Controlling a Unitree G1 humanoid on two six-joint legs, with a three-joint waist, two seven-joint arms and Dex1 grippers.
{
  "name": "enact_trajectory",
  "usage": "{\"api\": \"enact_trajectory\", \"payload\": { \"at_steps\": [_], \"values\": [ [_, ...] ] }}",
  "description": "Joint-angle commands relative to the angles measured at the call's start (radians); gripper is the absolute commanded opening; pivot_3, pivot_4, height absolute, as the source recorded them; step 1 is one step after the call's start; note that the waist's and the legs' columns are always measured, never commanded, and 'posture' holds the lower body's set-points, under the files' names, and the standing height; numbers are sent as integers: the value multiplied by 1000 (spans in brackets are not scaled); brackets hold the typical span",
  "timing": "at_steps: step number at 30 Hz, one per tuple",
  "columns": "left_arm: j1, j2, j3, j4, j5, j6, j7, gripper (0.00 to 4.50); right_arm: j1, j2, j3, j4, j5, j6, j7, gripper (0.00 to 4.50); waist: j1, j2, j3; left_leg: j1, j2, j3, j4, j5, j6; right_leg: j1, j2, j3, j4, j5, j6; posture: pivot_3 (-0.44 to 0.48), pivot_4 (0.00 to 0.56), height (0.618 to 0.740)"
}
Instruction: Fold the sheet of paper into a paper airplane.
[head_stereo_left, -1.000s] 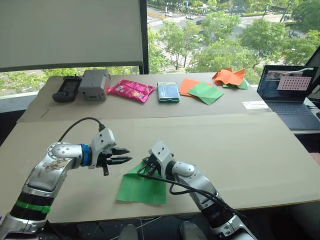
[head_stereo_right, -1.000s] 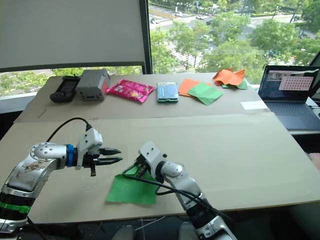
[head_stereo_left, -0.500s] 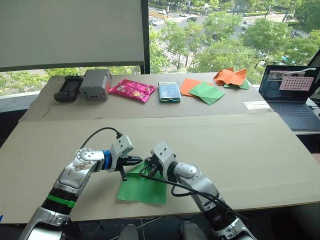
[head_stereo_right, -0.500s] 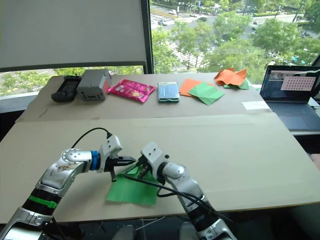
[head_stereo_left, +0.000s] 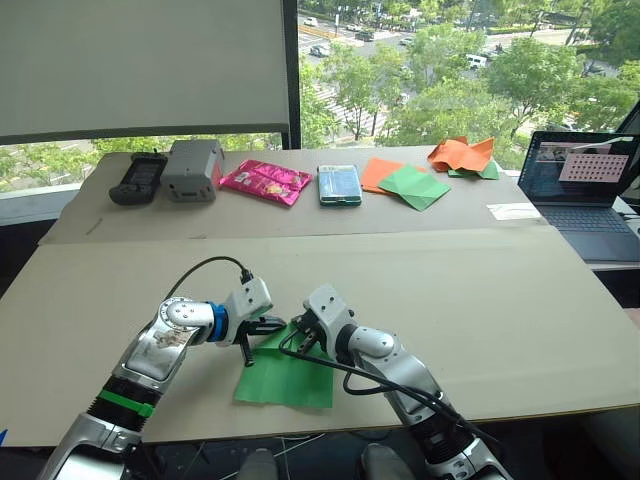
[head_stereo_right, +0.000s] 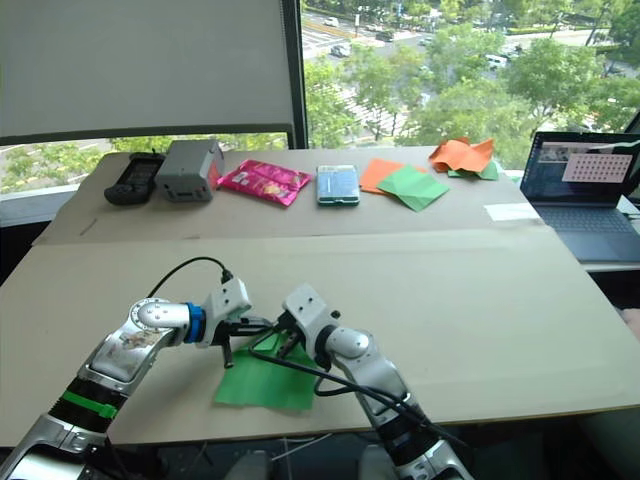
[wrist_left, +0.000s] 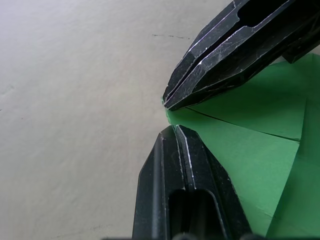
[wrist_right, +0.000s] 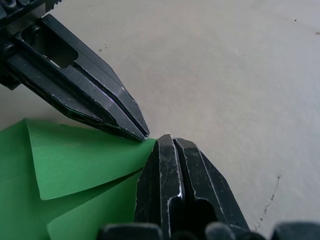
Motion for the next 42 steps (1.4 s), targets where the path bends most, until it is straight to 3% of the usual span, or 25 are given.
{"api": "enact_trajectory", "payload": {
  "at_steps": [1,14,42],
  "values": [
    [35,23,-44,24,38,1,-24,12,13,-7,4,-4,-7,25,-9,0,-2,1,-2,0,0,0,0,0,0,0,0,0,0,0,0,0,150,718],
    [134,95,-13,-56,0,29,-68,12,17,-5,10,-6,-7,29,-10,0,-6,2,-5,1,0,0,0,0,0,0,0,0,0,0,0,0,150,718],
    [376,205,96,-205,-34,70,-41,12,-22,1,46,22,-9,13,6,0,-28,7,-5,4,0,1,-1,-4,-4,-1,-1,0,0,0,-1,0,150,718]
  ]
}}
